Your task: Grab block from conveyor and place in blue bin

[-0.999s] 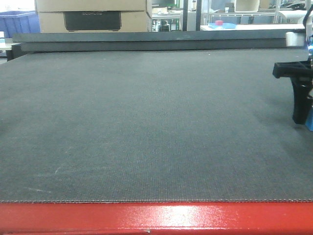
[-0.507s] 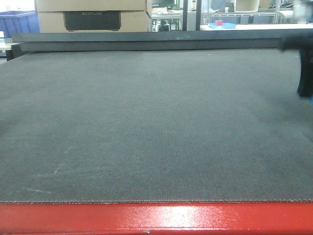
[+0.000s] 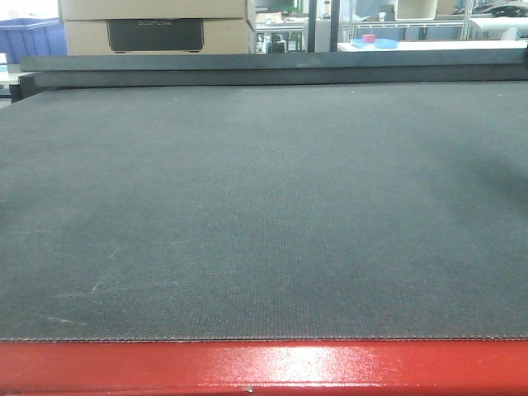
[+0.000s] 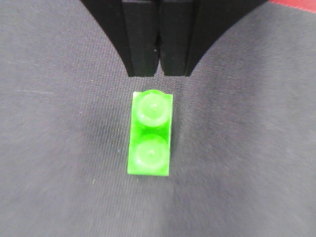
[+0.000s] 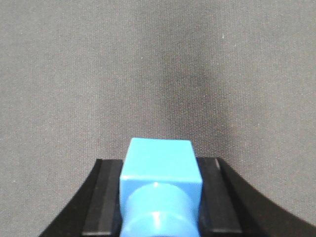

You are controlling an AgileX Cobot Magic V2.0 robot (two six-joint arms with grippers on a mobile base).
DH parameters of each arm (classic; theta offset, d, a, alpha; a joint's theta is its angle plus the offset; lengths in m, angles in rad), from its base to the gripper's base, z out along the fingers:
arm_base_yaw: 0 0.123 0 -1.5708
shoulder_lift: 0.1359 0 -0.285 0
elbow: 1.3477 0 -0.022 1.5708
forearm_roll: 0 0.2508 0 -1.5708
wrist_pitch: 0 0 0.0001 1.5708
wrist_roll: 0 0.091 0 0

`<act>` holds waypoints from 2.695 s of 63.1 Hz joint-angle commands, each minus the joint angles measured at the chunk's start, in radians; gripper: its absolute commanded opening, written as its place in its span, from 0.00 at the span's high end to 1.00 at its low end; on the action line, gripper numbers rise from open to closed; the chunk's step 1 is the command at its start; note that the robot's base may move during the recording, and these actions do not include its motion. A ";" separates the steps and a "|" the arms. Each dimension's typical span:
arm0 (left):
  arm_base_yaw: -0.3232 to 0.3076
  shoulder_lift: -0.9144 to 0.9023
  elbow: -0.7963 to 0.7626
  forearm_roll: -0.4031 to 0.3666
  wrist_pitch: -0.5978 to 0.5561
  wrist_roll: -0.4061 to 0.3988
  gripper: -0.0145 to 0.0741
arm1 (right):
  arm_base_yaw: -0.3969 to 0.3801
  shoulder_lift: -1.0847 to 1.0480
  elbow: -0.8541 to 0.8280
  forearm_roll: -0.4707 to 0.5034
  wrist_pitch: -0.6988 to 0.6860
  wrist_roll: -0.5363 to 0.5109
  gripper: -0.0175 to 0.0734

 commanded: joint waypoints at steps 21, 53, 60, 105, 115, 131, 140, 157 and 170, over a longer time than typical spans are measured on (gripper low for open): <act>0.038 0.032 -0.006 -0.087 -0.076 0.073 0.49 | -0.001 -0.002 0.003 -0.010 0.014 -0.010 0.99; 0.055 0.195 -0.006 -0.095 -0.130 0.099 0.37 | -0.001 -0.002 0.003 -0.010 0.014 -0.010 0.99; 0.055 0.221 -0.006 -0.095 -0.146 0.099 0.37 | -0.001 -0.002 0.003 -0.010 0.016 -0.010 0.99; 0.055 0.262 -0.008 -0.087 -0.146 0.099 0.68 | -0.001 -0.002 0.003 -0.010 0.016 -0.010 0.99; 0.055 0.260 -0.008 -0.087 -0.146 0.099 0.96 | -0.001 -0.002 0.003 -0.010 0.018 -0.010 0.99; 0.052 0.189 -0.008 -0.105 -0.150 0.179 0.96 | -0.001 -0.003 0.003 -0.010 0.014 -0.024 0.99; 0.052 0.118 -0.008 -0.163 -0.167 0.283 0.96 | -0.001 -0.003 0.003 -0.010 0.007 -0.042 0.99; 0.032 -0.035 0.027 -0.279 -0.308 0.384 0.96 | -0.001 -0.019 0.003 -0.010 -0.006 -0.042 0.99; -0.009 -0.194 0.177 -0.327 -0.506 0.384 0.96 | -0.001 -0.086 0.033 -0.010 -0.073 -0.061 0.99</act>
